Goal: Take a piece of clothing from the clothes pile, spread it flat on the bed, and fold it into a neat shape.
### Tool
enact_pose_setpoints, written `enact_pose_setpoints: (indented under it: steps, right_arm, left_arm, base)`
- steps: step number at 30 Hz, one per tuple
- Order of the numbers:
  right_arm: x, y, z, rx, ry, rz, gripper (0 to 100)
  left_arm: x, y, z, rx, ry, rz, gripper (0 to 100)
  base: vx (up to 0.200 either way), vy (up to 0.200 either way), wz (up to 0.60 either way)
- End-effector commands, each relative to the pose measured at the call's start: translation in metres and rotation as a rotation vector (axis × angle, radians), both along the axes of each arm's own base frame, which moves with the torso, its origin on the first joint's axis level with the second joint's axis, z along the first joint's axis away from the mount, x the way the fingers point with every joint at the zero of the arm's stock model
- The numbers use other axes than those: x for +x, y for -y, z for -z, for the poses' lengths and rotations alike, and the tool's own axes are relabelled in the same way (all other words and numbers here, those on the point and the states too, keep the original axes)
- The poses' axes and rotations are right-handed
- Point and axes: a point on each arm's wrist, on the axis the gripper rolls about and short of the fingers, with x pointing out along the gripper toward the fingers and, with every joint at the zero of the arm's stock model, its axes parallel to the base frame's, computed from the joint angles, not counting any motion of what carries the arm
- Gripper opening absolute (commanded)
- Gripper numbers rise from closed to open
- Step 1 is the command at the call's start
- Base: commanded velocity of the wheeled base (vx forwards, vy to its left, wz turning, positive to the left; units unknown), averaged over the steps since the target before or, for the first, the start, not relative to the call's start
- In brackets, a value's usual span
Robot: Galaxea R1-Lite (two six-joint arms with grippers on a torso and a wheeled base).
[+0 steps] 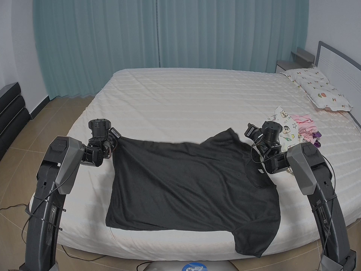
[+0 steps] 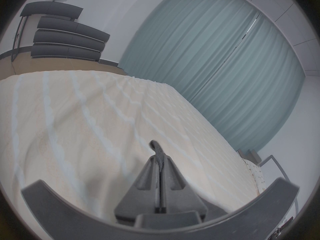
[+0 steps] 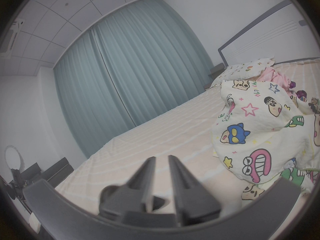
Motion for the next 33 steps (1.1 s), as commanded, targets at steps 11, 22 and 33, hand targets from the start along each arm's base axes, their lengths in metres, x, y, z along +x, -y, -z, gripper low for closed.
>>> enact_pose_setpoints:
  steps: [11,22,33]
  right_arm:
    - [-0.022,0.001,0.0,-0.013,-0.101,0.003,100]
    - [-0.107,0.024,-0.04,0.014,-0.191,-0.007,100]
    - [-0.199,0.036,-0.053,0.16,-0.359,-0.044,100]
  left_arm:
    - [-0.011,-0.019,-0.007,0.013,-0.06,-0.026,100]
    - [-0.086,-0.044,-0.085,-0.124,-0.07,0.08,100]
    - [-0.207,-0.025,-0.054,-0.267,-0.204,0.238,100]
  base:
    - [0.0,0.0,0.0]
    - [0.0,0.0,0.0]
    - [-0.109,0.0,0.0]
